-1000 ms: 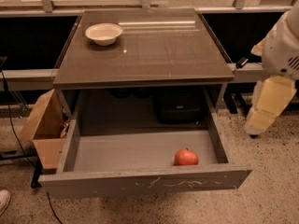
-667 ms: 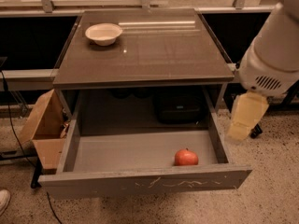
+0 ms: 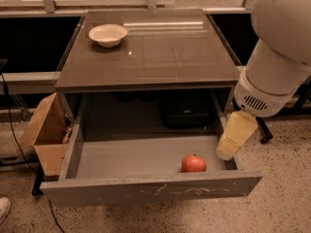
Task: Pick apple from top drawer and place on counter
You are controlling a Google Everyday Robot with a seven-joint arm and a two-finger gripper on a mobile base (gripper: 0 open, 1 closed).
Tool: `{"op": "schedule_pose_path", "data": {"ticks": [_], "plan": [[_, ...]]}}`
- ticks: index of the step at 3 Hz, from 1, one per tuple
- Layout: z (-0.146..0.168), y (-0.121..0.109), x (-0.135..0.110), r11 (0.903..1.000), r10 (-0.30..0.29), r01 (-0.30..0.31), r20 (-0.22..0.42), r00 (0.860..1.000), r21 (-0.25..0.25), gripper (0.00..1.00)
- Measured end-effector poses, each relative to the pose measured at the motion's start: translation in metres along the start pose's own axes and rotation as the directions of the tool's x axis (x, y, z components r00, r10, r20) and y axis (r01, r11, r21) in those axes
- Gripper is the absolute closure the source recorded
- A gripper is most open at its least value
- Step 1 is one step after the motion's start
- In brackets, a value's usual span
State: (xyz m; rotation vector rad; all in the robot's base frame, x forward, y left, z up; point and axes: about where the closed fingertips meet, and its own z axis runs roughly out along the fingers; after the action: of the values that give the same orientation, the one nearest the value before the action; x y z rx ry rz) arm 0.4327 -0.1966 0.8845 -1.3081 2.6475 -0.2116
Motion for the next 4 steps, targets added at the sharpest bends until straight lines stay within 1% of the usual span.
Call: {"op": "schedule_pose_path", "data": {"ticks": [1,2,3,4], "plan": [[0.0,0.0,0.0,1.0,0.0,0.0,0.0,1.0,-0.001,0.0],[0.017,0.007,-0.002,0.9988,0.002,-0.002,0.01,1.0,-0.049,0.0],[0.061,0.02,-0.013,0.9897,0.029,-0.024,0.034,0.999,-0.141,0.0],[0.103,0.026,-0.022,0.976,0.09,-0.083,0.026,0.996,-0.201,0.0]]}}
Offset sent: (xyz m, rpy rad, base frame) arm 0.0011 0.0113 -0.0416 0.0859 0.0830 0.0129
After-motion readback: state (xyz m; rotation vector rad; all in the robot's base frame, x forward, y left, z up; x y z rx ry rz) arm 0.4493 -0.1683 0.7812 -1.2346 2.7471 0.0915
